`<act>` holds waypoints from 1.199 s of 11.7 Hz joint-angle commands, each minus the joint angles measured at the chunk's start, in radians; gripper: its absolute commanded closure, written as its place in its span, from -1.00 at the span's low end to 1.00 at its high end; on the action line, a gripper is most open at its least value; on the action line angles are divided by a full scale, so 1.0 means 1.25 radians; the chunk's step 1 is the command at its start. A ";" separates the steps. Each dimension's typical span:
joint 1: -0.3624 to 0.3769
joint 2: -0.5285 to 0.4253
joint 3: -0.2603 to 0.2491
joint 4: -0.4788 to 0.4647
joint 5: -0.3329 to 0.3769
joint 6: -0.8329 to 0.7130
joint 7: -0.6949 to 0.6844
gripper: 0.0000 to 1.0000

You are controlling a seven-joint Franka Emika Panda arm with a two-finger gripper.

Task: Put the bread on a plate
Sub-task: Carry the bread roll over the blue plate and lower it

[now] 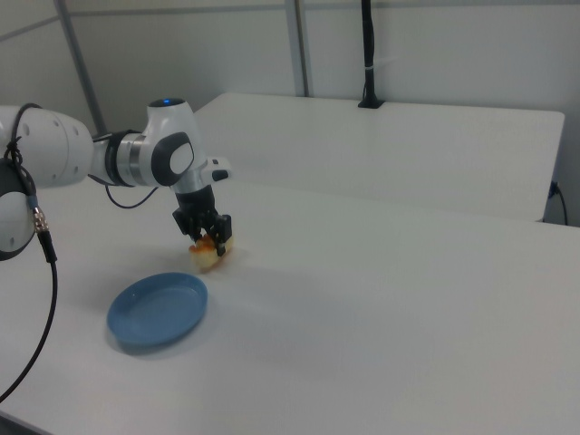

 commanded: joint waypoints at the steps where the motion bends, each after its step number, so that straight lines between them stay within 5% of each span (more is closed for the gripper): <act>1: 0.003 -0.114 -0.007 -0.080 -0.002 0.001 -0.012 -0.13; 6: 0.017 -0.341 -0.006 -0.383 -0.037 0.019 -0.049 -0.13; 9: 0.032 -0.464 -0.006 -0.597 -0.041 0.181 -0.049 -0.14; 14: 0.046 -0.457 -0.006 -0.657 -0.041 0.260 -0.041 -0.29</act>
